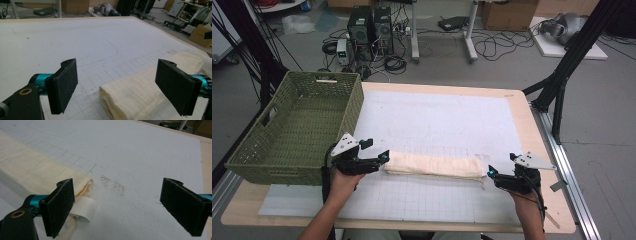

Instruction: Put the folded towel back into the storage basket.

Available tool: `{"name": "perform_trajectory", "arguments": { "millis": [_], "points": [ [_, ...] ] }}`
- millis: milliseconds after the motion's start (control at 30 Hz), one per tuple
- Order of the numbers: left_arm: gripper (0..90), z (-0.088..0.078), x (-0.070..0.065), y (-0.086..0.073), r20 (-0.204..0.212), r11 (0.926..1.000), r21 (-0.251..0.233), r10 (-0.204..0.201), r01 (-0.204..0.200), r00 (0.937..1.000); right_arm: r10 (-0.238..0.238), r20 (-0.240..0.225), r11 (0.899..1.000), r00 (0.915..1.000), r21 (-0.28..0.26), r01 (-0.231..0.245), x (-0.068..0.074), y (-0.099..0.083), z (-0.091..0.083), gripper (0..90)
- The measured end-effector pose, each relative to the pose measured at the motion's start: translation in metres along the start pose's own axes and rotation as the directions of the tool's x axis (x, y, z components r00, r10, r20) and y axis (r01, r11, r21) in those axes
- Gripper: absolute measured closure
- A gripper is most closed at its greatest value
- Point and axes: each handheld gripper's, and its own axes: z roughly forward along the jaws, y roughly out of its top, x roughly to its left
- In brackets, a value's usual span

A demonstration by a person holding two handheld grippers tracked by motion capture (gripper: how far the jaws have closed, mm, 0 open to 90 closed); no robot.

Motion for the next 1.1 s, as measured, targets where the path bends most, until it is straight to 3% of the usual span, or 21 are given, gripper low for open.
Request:
{"name": "perform_trajectory", "arguments": {
  "millis": [300, 467, 567, 667, 800, 967, 1100],
  "points": [
    [17.6, 0.004, 0.000, -0.002, -0.009, 0.9992, 0.036, -0.016, 0.016, 0.9998, -0.014, -0.007, 1.000, 0.9999, 0.003, 0.014, 0.002, 0.000, 0.001, 11.9],
    [17.6, 0.009, 0.000, -0.005, -0.038, 0.9978, 0.061, -0.025, 0.028, 0.9989, -0.025, -0.018, 1.000, 0.9995, 0.004, 0.025, 0.004, 0.001, 0.002, 11.9],
    [18.1, 0.013, -0.001, -0.008, -0.073, 0.9936, 0.109, -0.021, 0.029, 0.9971, -0.028, -0.026, 1.000, 0.9993, 0.012, 0.029, 0.007, 0.000, 0.004, 11.9],
    [25.8, 0.018, -0.001, -0.012, -0.144, 0.9840, 0.170, -0.027, 0.052, 0.9892, -0.044, -0.031, 0.999, 0.9985, 0.027, 0.045, 0.010, 0.000, 0.007, 11.9],
    [31.9, 0.020, 0.000, -0.014, -0.132, 0.9803, 0.191, -0.026, 0.051, 0.9909, -0.052, -0.039, 0.998, 0.9979, 0.031, 0.053, 0.012, 0.000, 0.009, 11.9],
    [37.7, 0.024, -0.002, -0.018, -0.084, 0.9728, 0.225, -0.036, 0.054, 0.9958, -0.044, -0.038, 0.998, 0.9983, 0.034, 0.045, 0.010, -0.001, 0.009, 11.9],
    [39.8, 0.031, -0.009, -0.021, -0.065, 0.9647, 0.262, -0.006, 0.023, 0.9979, -0.044, -0.040, 0.998, 0.9982, 0.038, 0.046, 0.010, -0.001, 0.010, 11.9]
  ]
}}
